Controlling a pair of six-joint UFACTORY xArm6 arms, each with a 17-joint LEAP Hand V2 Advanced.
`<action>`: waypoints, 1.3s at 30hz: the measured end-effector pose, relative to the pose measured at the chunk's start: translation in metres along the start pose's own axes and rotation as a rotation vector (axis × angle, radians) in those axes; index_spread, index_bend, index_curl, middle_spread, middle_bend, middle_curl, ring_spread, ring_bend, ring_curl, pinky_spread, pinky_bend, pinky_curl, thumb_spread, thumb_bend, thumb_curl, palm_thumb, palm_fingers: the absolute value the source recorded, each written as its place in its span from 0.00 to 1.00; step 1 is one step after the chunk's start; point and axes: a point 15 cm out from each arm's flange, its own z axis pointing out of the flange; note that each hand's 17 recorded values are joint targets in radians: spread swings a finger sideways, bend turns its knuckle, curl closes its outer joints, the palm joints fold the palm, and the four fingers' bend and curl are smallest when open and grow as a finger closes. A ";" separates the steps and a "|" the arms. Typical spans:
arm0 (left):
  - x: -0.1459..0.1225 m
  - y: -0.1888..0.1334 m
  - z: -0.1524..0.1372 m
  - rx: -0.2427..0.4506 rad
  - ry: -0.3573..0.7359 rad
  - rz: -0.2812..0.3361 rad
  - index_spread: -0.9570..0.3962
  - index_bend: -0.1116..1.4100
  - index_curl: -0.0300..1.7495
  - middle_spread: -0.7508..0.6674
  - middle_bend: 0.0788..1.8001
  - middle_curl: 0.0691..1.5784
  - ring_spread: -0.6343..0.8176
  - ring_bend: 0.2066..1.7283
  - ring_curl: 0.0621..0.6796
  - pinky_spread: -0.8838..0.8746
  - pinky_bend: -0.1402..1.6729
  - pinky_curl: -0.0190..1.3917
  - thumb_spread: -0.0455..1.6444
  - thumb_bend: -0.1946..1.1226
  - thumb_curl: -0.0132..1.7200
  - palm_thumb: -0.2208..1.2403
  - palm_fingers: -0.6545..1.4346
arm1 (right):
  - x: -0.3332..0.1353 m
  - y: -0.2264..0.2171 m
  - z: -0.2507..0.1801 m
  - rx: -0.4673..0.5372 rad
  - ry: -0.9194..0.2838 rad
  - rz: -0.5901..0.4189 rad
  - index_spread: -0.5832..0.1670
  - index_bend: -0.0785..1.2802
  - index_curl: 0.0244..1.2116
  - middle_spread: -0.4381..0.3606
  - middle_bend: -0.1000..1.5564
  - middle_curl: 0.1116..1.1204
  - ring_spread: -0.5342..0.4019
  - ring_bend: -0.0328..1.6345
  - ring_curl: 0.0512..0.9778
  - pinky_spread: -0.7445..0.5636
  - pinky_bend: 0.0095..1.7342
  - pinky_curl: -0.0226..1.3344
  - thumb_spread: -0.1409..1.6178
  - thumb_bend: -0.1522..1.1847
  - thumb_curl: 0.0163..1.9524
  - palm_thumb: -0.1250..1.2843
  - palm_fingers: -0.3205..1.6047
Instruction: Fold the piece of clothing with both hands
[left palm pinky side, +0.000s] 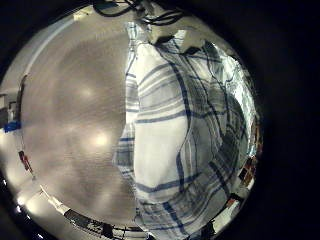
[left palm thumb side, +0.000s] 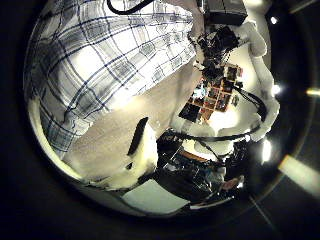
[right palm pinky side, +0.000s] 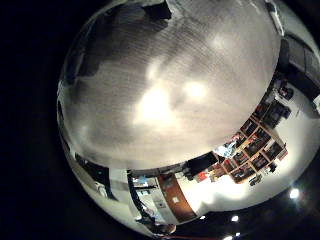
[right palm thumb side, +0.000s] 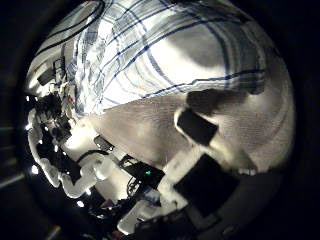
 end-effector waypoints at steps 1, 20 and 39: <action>0.001 -0.001 -0.002 0.000 0.000 -0.004 0.71 0.20 0.26 0.78 0.05 0.13 0.77 0.22 0.24 0.79 0.25 0.24 0.71 0.13 0.19 0.38 0.33 | -0.001 -0.003 -0.001 0.007 0.013 -0.006 0.24 0.22 0.28 0.29 0.36 0.34 0.32 0.56 0.31 0.41 0.42 0.19 0.68 0.11 0.20 0.59 0.68; 0.015 -0.002 0.020 -0.066 -0.009 0.014 0.72 0.20 0.24 0.77 0.06 0.13 0.78 0.21 0.25 0.80 0.24 0.24 0.71 0.13 0.19 0.38 0.33 | 0.068 0.016 0.004 0.263 0.016 0.149 0.30 0.81 0.70 0.29 0.78 0.72 0.33 0.84 0.64 0.39 0.78 0.46 0.76 0.14 0.27 0.80 0.76; 0.028 0.004 0.012 -0.027 -0.009 0.038 0.72 0.20 0.24 0.77 0.05 0.13 0.78 0.21 0.25 0.80 0.23 0.24 0.72 0.13 0.19 0.39 0.33 | 0.034 0.052 -0.088 0.486 -0.019 0.119 0.40 0.85 0.77 0.33 0.82 0.76 0.35 0.86 0.70 0.42 0.78 0.54 0.77 0.11 0.32 0.81 0.73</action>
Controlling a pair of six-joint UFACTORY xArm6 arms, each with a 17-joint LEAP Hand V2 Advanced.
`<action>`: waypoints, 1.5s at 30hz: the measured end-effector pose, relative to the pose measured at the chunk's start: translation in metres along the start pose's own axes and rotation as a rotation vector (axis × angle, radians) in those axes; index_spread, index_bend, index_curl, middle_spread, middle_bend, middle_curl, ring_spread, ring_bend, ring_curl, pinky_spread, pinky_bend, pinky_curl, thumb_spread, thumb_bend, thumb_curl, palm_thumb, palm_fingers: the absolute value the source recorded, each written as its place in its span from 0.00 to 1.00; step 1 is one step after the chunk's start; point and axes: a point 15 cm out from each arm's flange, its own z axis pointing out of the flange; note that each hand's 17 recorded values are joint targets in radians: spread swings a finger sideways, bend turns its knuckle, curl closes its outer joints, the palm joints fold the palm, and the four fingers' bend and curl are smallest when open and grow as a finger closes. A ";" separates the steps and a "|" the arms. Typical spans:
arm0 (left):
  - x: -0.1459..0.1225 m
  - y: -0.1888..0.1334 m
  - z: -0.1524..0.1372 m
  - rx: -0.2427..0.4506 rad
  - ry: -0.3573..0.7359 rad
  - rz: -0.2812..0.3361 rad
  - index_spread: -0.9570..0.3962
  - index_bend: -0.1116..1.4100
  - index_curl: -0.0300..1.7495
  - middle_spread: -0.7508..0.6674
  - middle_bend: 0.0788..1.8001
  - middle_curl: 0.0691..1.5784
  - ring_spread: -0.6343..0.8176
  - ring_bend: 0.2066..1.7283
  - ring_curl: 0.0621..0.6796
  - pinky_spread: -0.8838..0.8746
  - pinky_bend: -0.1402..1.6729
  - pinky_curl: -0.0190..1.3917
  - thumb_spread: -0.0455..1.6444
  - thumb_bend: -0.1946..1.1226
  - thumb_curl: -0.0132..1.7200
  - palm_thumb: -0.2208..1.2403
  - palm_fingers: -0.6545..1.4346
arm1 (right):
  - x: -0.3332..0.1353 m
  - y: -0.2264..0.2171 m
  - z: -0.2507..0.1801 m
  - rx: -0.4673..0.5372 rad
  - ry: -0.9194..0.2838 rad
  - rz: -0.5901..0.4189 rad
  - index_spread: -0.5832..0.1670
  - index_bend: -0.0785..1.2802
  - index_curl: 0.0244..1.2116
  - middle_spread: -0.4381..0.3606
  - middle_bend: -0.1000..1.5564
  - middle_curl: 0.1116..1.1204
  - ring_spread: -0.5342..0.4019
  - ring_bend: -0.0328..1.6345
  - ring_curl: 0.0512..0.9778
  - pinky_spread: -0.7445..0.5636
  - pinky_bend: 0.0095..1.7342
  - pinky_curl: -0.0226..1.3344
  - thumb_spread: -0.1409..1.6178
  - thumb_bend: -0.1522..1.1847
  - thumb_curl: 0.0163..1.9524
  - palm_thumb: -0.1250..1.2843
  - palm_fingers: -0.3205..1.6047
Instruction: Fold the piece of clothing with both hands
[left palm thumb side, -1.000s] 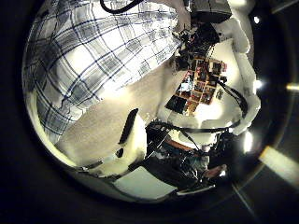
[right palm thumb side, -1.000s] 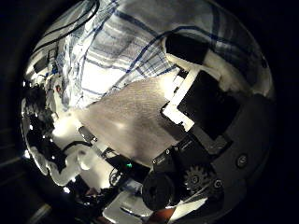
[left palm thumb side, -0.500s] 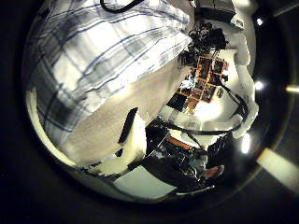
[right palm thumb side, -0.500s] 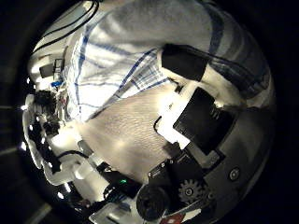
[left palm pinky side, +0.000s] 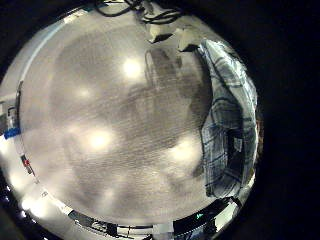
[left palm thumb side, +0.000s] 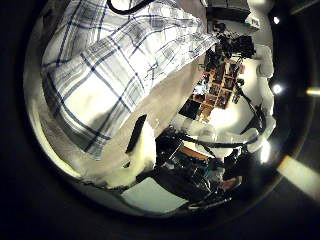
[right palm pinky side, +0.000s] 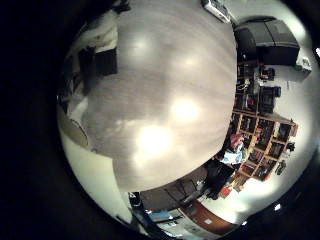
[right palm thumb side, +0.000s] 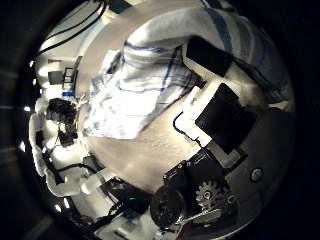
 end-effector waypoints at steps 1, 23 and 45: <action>0.000 0.002 -0.002 0.003 -0.001 0.000 0.72 0.20 0.24 0.77 0.05 0.13 0.78 0.21 0.25 0.80 0.23 0.24 0.72 0.13 0.19 0.39 0.33 | -0.009 -0.001 -0.005 0.012 -0.005 -0.016 0.40 0.85 0.77 0.33 0.82 0.76 0.35 0.85 0.70 0.42 0.77 0.54 0.77 0.11 0.32 0.81 0.73; -0.147 0.115 -0.121 0.221 -0.013 -0.268 0.72 0.19 0.23 0.76 0.06 0.13 0.78 0.21 0.26 0.80 0.23 0.24 0.72 0.13 0.18 0.38 0.34 | -0.350 0.010 -0.012 -0.017 -0.086 -0.567 0.42 0.85 0.77 0.35 0.82 0.75 0.35 0.85 0.72 0.41 0.74 0.61 0.76 0.09 0.34 0.77 0.73; -0.107 0.154 -0.108 0.185 0.015 -0.282 0.71 0.19 0.23 0.76 0.05 0.13 0.78 0.21 0.27 0.80 0.23 0.24 0.71 0.13 0.19 0.37 0.34 | -0.240 -0.032 -0.111 0.170 -0.132 -0.369 0.12 0.21 0.33 0.43 0.31 0.32 0.59 0.55 0.35 0.81 0.53 0.40 0.76 0.11 0.21 0.43 0.22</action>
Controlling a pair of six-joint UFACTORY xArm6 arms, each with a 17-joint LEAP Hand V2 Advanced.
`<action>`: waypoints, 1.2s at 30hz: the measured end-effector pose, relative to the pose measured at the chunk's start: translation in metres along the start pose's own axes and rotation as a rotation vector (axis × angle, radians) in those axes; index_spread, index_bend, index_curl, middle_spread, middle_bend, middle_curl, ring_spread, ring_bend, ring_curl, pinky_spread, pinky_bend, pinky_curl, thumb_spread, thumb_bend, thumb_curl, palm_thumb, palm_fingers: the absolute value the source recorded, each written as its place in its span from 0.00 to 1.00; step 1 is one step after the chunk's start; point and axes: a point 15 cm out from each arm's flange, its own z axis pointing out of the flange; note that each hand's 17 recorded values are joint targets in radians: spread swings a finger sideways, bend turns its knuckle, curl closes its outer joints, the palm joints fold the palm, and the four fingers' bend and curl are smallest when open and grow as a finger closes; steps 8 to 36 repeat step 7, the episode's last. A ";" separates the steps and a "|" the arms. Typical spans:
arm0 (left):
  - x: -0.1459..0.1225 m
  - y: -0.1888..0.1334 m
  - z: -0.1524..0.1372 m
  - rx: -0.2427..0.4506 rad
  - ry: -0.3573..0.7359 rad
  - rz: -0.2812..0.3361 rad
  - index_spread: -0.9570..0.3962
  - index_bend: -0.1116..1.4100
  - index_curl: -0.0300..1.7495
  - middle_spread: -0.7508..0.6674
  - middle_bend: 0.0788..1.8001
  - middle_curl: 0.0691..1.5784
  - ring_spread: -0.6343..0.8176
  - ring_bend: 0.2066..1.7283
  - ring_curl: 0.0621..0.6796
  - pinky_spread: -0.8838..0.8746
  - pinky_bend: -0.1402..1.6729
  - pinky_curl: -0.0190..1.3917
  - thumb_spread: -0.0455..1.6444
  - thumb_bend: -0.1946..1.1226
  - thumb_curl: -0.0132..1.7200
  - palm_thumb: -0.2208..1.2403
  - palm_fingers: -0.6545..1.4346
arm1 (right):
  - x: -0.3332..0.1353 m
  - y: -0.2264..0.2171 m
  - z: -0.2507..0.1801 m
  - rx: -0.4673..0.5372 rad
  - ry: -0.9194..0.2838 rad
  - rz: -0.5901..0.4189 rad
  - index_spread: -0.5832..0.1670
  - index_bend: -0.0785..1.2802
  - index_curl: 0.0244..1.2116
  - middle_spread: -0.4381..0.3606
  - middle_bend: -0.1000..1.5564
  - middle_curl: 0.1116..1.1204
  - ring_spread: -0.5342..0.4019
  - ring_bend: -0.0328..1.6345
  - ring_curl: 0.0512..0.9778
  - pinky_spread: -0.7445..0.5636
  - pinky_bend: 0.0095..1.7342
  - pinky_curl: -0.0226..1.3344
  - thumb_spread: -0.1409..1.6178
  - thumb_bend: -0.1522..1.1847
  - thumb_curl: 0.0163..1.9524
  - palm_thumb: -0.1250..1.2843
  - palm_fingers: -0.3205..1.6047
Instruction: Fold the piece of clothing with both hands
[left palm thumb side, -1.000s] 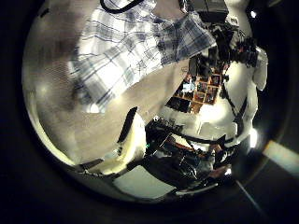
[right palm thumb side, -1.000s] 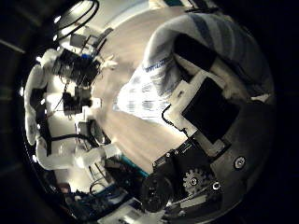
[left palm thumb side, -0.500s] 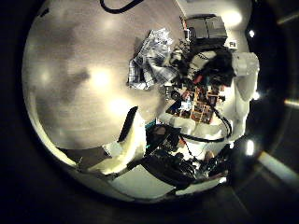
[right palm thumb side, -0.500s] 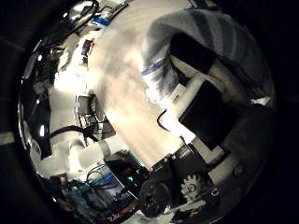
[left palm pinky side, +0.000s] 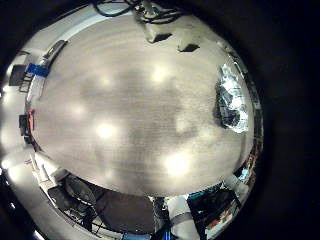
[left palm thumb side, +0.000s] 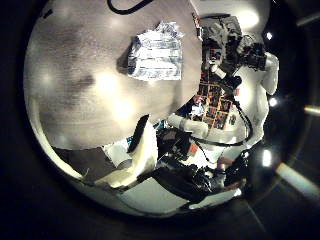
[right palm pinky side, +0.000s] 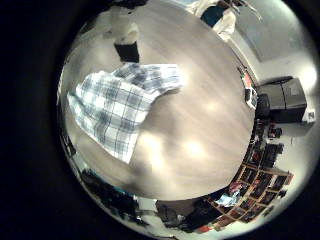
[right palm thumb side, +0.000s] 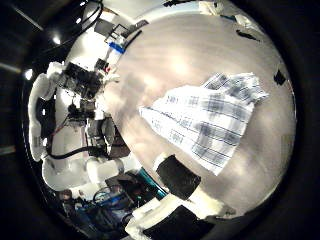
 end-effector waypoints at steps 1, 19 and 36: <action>0.010 -0.002 0.002 -0.006 -0.002 -0.001 0.71 0.19 0.23 0.76 0.05 0.13 0.78 0.21 0.27 0.80 0.23 0.24 0.71 0.13 0.19 0.37 0.34 | 0.006 0.009 0.001 -0.029 -0.002 0.016 0.12 0.20 0.33 0.43 0.31 0.32 0.59 0.55 0.35 0.82 0.53 0.39 0.76 0.11 0.21 0.44 0.22; 0.053 -0.005 0.005 -0.014 -0.011 -0.013 0.71 0.19 0.23 0.76 0.05 0.13 0.78 0.21 0.27 0.80 0.23 0.24 0.71 0.13 0.19 0.36 0.34 | 0.023 0.062 0.001 -0.208 -0.044 0.083 0.15 0.20 0.31 0.44 0.30 0.30 0.58 0.51 0.31 0.86 0.46 0.35 0.78 0.10 0.20 0.47 0.23; 0.053 -0.005 0.005 -0.014 -0.011 -0.013 0.71 0.19 0.23 0.76 0.05 0.13 0.78 0.21 0.27 0.80 0.23 0.24 0.71 0.13 0.19 0.36 0.34 | 0.023 0.062 0.001 -0.208 -0.044 0.083 0.15 0.20 0.31 0.44 0.30 0.30 0.58 0.51 0.31 0.86 0.46 0.35 0.78 0.10 0.20 0.47 0.23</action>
